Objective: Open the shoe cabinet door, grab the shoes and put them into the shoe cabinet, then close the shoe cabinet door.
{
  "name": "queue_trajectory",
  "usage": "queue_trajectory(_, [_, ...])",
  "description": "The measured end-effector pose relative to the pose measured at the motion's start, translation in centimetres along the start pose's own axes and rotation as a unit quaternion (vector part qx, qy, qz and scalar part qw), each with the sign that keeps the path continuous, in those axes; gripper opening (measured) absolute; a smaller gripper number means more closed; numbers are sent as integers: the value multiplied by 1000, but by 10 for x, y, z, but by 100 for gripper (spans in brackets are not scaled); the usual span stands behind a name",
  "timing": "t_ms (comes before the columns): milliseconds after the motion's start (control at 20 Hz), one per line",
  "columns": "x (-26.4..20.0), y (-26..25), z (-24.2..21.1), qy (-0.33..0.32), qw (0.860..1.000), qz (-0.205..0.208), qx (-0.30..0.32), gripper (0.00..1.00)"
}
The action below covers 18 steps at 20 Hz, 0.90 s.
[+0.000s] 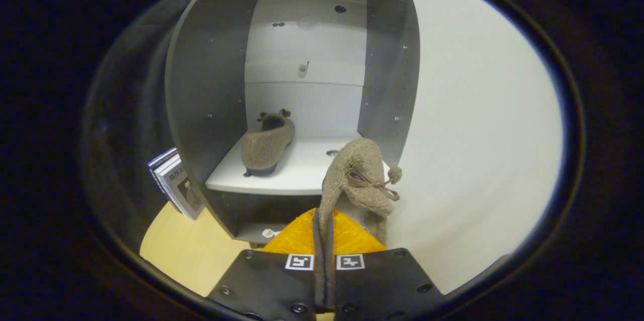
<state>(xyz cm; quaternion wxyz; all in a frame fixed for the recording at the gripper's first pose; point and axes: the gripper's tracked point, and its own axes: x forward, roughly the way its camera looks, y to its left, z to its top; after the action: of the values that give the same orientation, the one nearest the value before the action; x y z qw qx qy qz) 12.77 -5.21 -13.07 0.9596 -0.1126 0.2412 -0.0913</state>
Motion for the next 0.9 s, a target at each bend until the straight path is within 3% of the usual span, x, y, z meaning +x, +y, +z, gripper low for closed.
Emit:
queue_trajectory(500, [103,14,86,-22,999,-12,-33,2])
queue_trajectory(900, [176,15,94,17,998,-13,-54,2])
